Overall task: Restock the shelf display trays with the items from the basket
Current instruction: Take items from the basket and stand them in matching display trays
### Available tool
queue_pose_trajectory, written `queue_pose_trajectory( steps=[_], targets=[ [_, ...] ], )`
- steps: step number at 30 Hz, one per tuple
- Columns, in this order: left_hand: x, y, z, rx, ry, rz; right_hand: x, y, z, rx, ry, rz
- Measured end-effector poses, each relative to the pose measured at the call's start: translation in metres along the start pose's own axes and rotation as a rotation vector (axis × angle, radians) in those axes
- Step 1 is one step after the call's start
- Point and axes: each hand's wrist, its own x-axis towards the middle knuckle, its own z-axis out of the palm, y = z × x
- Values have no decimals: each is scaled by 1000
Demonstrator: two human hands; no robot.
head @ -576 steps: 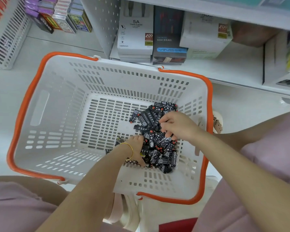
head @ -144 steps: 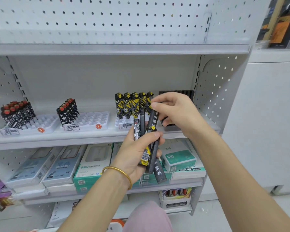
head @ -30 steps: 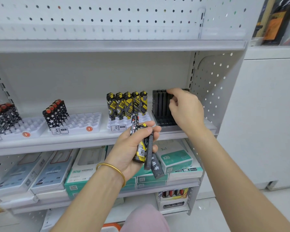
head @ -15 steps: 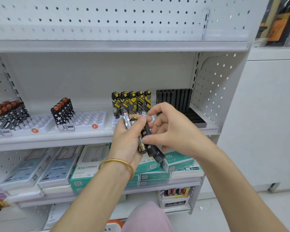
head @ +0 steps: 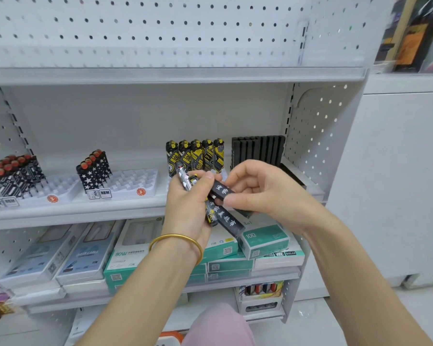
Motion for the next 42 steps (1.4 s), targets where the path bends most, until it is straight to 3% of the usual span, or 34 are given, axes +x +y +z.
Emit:
queue_pose_trajectory(
  steps=[6,12,14,20,35,40,42],
  targets=[
    [4,-4,9,99,-18,-11,5,1,-15,-308,64,3],
    [8,-2,15,30,-48,-56,30,15,-53,-352,419,2],
    [8,-2,16,0,-64,-81,39,18,-61,-384,465,35],
    [9,-2,17,-35,-66,-112,57,34,-62,-517,436,57],
    [6,2,17,-148,-54,-170,64,43,-51,-871,506,-145],
    [5,3,18,-165,-59,-159,57,48,-48,-1115,524,-52],
    [5,3,17,-172,-65,-154,49,44,-46,-1043,561,-61]
  ],
)
